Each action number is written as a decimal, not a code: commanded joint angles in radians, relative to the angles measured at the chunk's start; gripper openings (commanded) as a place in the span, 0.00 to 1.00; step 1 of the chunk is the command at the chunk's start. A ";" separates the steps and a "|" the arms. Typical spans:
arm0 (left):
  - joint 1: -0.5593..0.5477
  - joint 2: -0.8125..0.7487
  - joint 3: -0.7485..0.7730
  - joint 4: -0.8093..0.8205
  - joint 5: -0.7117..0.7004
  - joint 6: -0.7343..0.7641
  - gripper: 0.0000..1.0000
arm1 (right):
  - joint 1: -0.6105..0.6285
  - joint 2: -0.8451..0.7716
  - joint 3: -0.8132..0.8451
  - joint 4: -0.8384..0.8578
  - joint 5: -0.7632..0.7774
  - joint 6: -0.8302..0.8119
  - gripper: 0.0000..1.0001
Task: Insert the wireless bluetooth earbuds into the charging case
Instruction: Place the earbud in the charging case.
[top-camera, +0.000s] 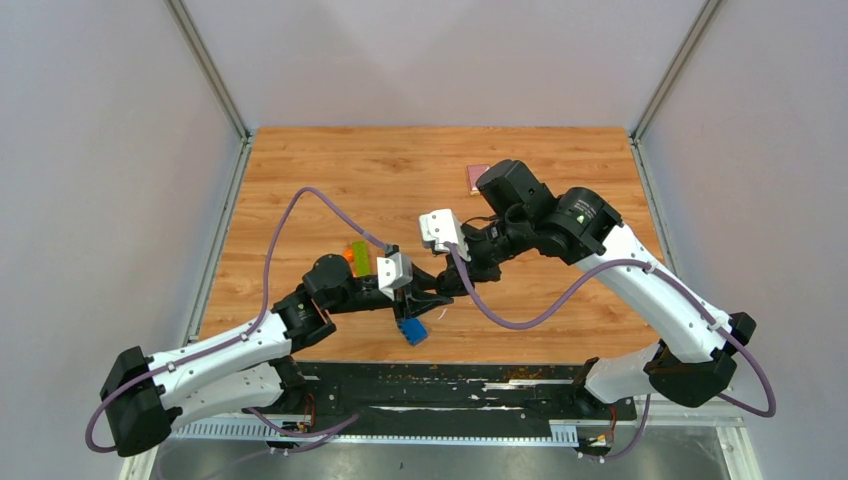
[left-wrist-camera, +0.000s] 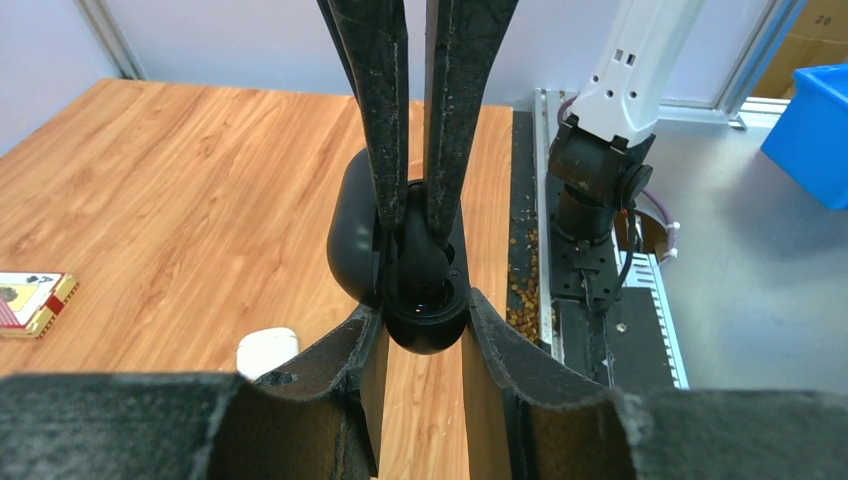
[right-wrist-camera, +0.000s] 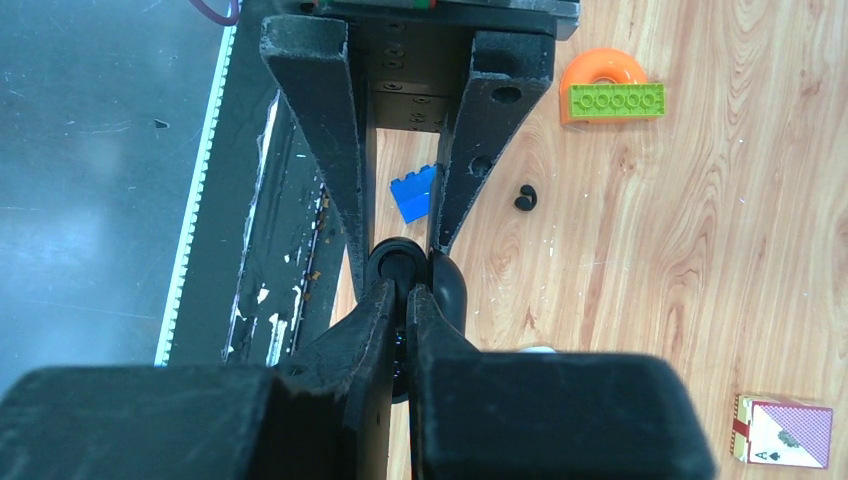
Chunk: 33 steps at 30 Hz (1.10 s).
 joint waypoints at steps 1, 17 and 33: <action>-0.003 -0.025 0.039 0.039 0.011 0.005 0.00 | 0.011 0.001 -0.004 0.034 0.019 -0.008 0.00; -0.003 -0.025 0.033 0.052 0.008 -0.009 0.00 | 0.039 0.008 -0.014 0.030 0.039 -0.029 0.03; -0.003 -0.031 0.028 0.037 -0.005 -0.004 0.00 | 0.042 -0.051 0.182 -0.083 -0.026 0.035 0.29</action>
